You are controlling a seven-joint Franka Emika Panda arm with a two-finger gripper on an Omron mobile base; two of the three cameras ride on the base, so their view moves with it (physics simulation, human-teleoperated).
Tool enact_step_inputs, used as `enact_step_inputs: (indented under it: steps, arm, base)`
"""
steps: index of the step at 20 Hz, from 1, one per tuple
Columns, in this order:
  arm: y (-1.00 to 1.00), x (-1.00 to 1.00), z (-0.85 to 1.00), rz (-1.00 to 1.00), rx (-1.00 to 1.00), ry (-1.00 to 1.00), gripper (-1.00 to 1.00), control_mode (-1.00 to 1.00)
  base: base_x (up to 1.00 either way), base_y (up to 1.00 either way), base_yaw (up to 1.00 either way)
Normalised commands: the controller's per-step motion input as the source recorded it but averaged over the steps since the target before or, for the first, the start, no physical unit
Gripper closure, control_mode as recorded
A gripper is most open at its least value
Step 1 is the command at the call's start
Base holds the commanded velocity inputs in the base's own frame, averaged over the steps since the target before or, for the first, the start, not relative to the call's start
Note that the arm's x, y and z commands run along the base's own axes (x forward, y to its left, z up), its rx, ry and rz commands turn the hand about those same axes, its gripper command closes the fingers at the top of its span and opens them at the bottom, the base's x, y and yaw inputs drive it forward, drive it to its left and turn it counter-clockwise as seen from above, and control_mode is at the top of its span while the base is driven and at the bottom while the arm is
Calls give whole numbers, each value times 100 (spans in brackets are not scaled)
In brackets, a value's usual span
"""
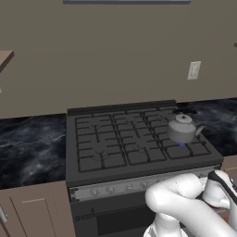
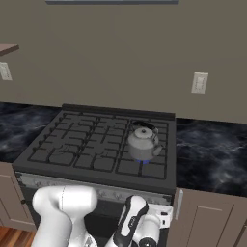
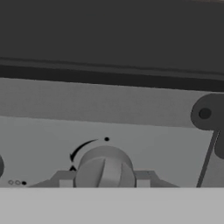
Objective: The kettle is done boiling. Turn off the stove, then wait for 300 timesteps before moving the kettle to the dining table.
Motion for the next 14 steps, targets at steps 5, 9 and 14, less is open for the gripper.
enact_step_inputs:
  steps: [5,9,14]
  arm:
    - [0,0,-1,0,17,7,100,-100]
    - [1,0,-1,0,19,5,100,-100]
    - [4,0,-4,0,17,1,100,-100]
  base:
    - [0,0,0]
    - [0,0,0]
    - [0,0,0]
